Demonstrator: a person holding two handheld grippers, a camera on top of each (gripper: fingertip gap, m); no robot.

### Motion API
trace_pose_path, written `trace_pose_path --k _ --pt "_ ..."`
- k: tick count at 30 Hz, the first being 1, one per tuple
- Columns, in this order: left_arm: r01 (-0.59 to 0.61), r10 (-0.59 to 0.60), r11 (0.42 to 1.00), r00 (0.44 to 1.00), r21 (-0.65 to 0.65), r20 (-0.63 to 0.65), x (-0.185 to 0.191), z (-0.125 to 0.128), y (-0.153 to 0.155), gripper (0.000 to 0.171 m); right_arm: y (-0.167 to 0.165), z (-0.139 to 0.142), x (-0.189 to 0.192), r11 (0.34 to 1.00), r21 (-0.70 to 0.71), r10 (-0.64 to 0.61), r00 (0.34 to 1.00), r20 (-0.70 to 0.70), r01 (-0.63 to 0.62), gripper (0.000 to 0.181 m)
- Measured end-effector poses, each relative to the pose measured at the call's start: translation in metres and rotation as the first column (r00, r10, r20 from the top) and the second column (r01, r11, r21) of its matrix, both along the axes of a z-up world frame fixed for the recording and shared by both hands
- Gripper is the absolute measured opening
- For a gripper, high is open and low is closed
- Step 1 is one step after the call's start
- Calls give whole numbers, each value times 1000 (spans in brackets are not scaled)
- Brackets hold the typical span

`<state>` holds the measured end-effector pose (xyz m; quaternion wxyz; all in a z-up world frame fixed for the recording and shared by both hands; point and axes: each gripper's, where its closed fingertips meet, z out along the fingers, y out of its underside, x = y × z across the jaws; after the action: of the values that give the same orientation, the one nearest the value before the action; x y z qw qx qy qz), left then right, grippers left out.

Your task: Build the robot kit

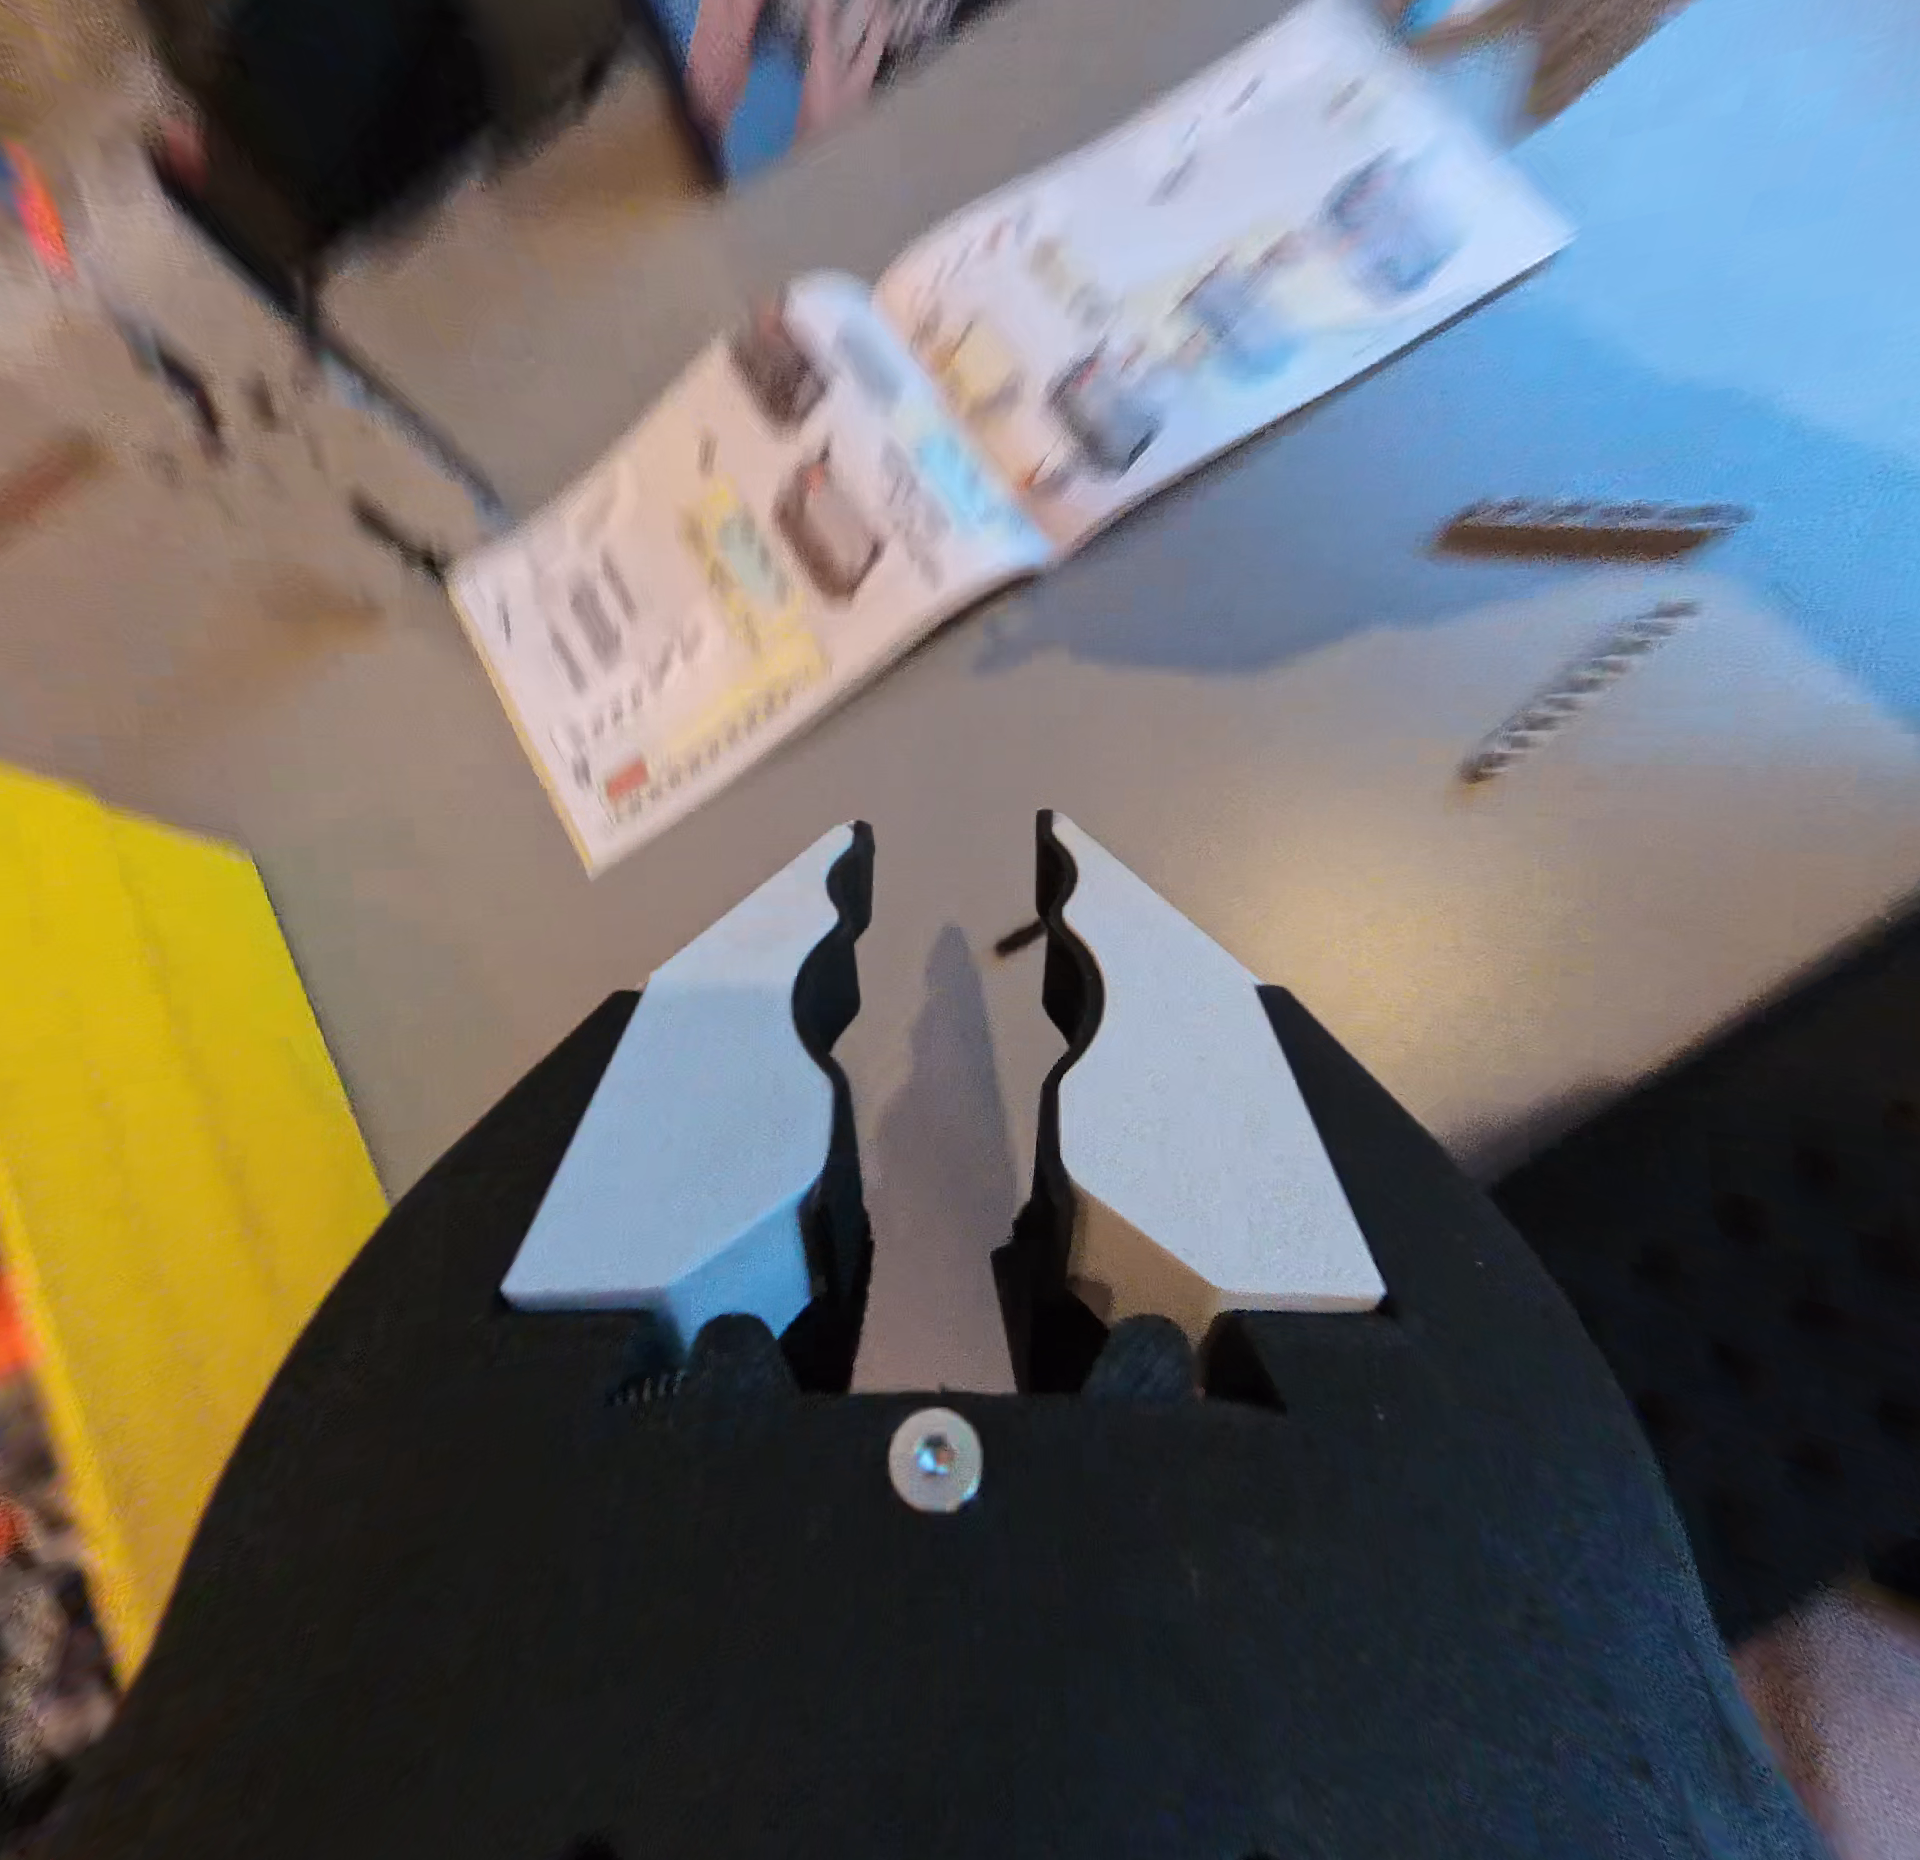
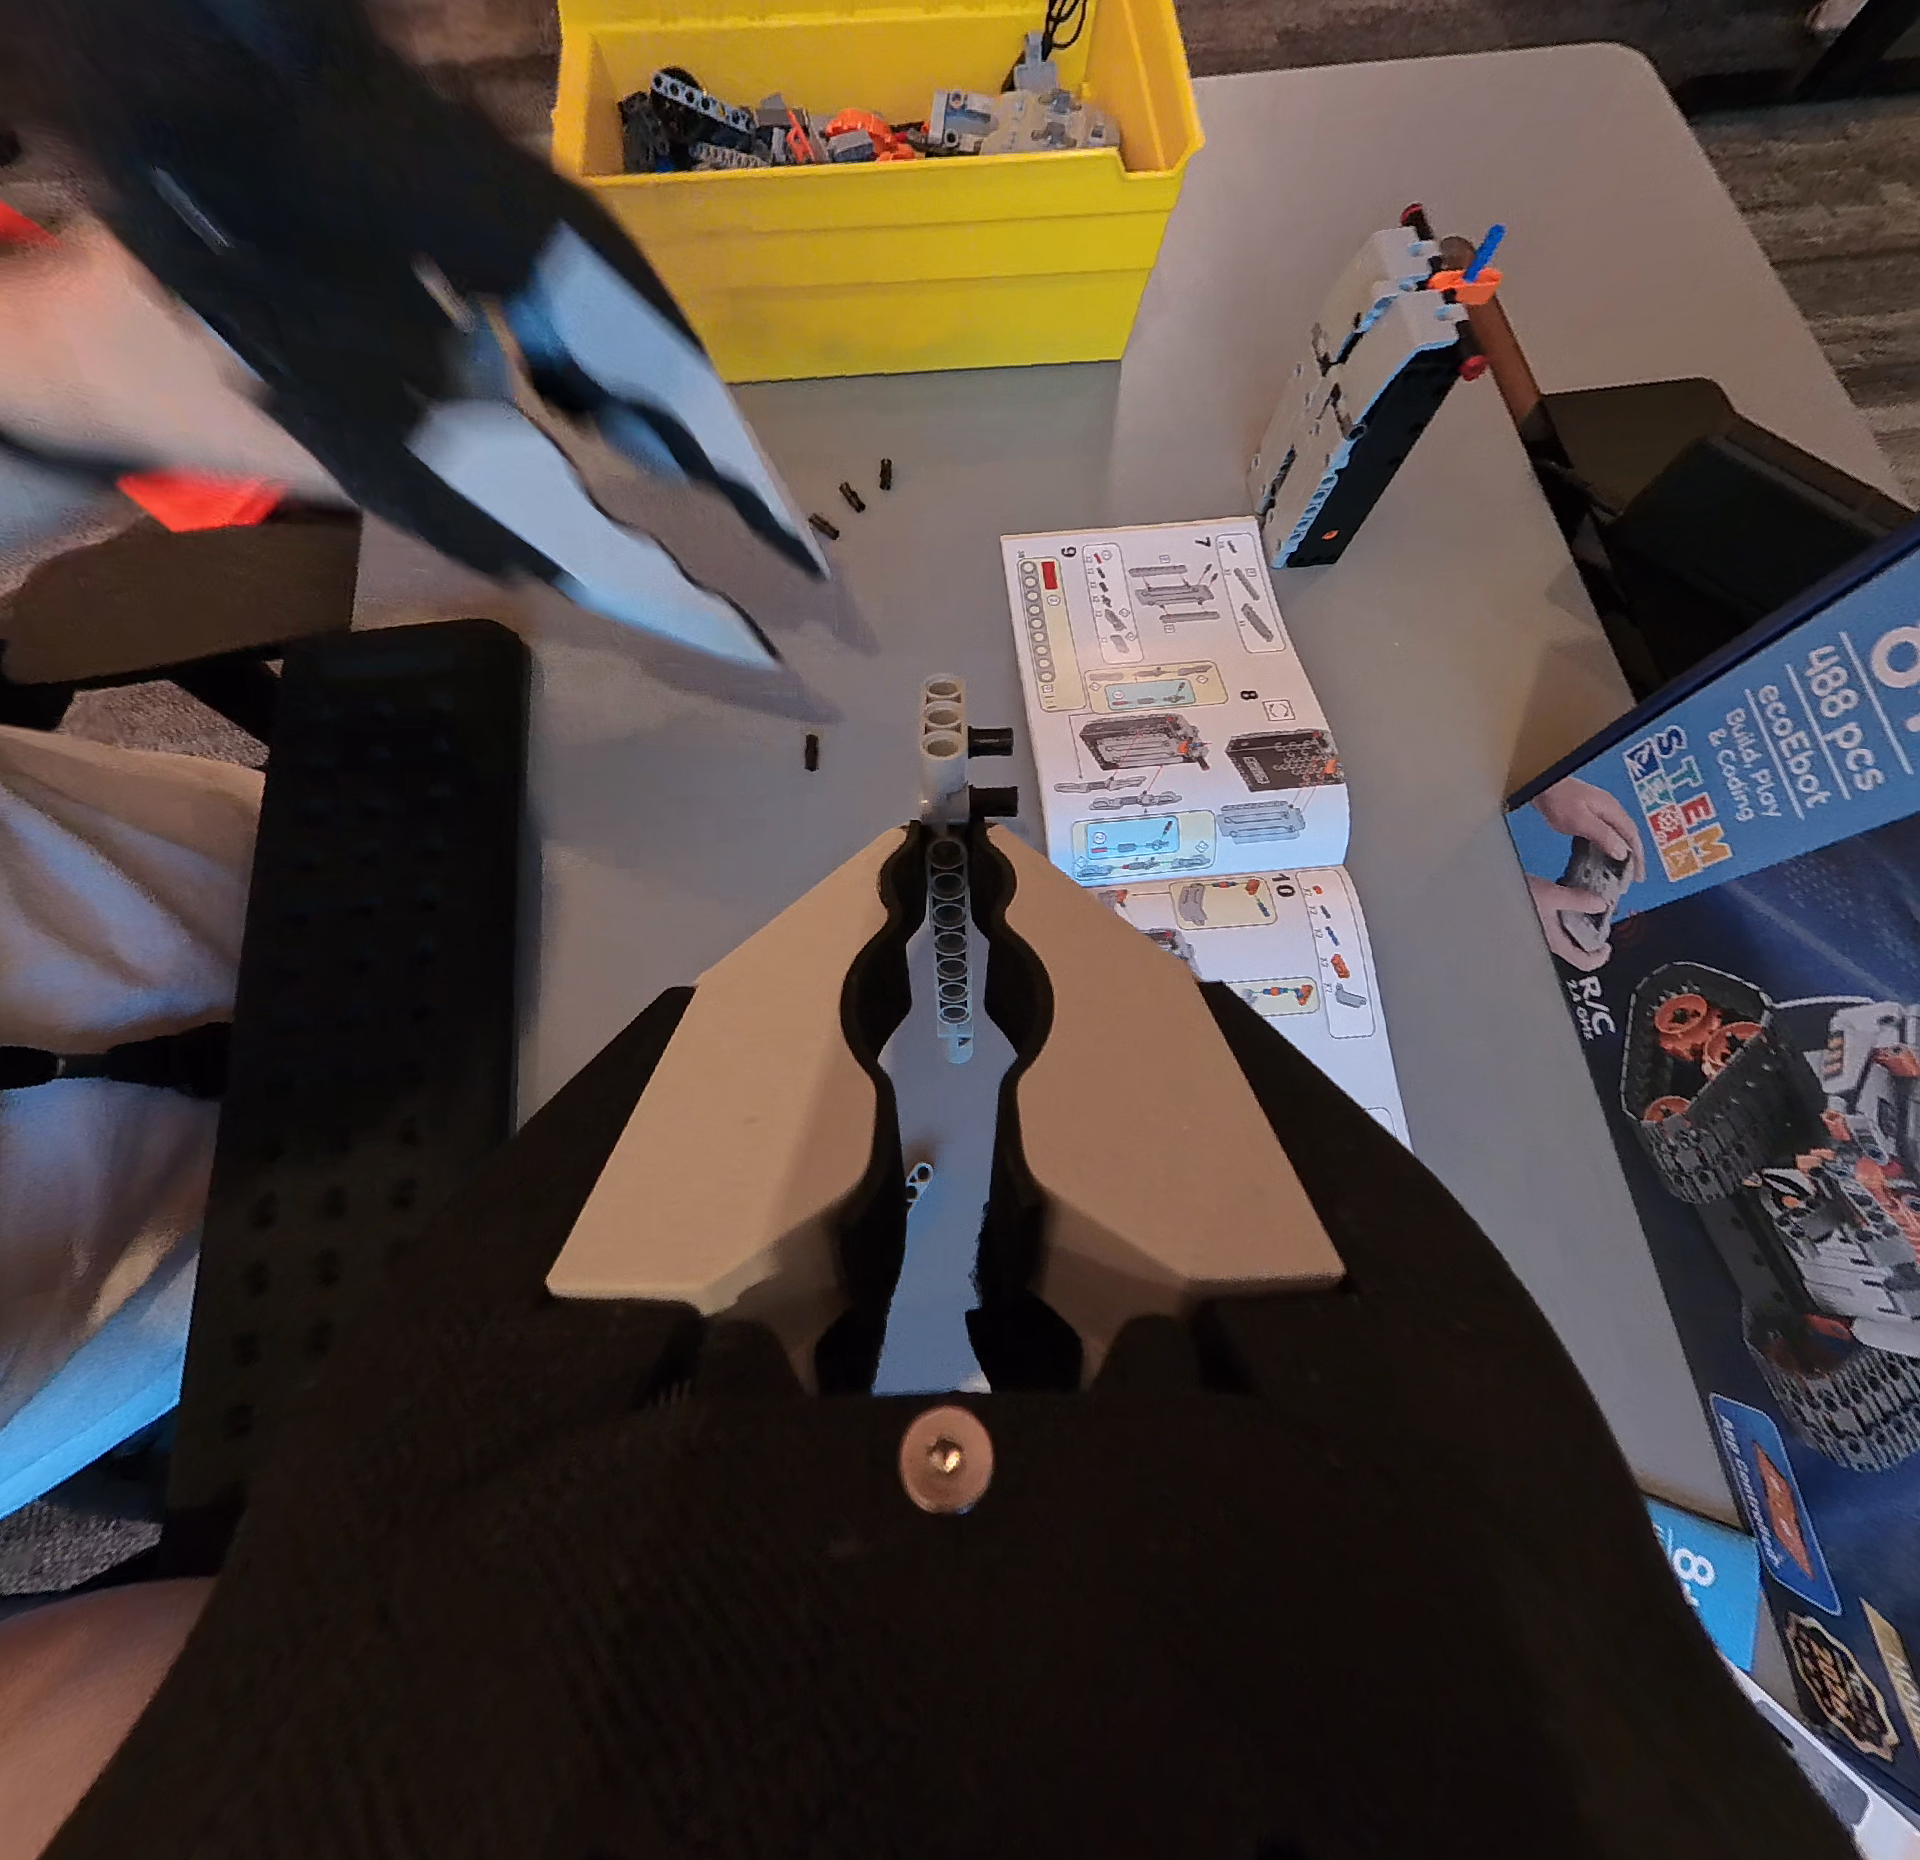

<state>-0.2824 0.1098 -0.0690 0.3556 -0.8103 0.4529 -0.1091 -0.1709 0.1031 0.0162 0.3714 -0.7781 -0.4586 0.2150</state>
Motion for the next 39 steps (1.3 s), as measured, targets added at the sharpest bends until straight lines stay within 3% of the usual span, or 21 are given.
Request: trace_pose_path --k 2,4,7,9,10,11,13,15,21,24,27,39 --pt "220 -222 973 975 69 20 10 44 -10 43 1 2 4 1000 4 -11 1000 -9 11 7" --pt "422 -421 902 907 94 -32 12 57 -17 53 1 4 7 1000 7 -19 1000 -16 19 7" --pt "614 -619 786 779 -79 -102 4 19 -27 54 1 7 13 999 20 -39 999 -14 39 7" --pt "723 -722 690 682 -42 -113 5 -5 -30 51 0 10 16 998 31 -50 999 -16 51 7" --pt "768 -759 640 632 -3 -156 3 -17 -28 35 -1 12 17 998 36 -51 999 -18 51 7" --pt "799 -781 601 590 9 -206 0 -28 -24 29 -1 13 18 998 43 -52 998 -16 53 7" --pt "815 -808 574 546 -83 -224 -6 -50 -22 31 -2 14 22 997 50 -66 998 -13 67 7" --pt "794 -813 581 557 -178 -170 -8 -63 -23 41 -1 15 24 996 52 -74 997 -14 75 7" --pt "816 -839 541 508 -201 -196 -15 -84 -17 19 2 12 26 996 41 -81 997 -16 81 7" --pt "824 -850 524 488 -214 -199 -16 -92 -19 20 3 10 26 996 35 -81 997 -9 81 7" --pt "838 -854 514 479 -184 -202 -13 -92 -18 13 3 9 25 996 33 -79 997 -8 79 7" --pt "834 -863 505 482 -221 -151 -10 -94 -18 13 2 9 26 997 31 -77 997 -1 77 7"
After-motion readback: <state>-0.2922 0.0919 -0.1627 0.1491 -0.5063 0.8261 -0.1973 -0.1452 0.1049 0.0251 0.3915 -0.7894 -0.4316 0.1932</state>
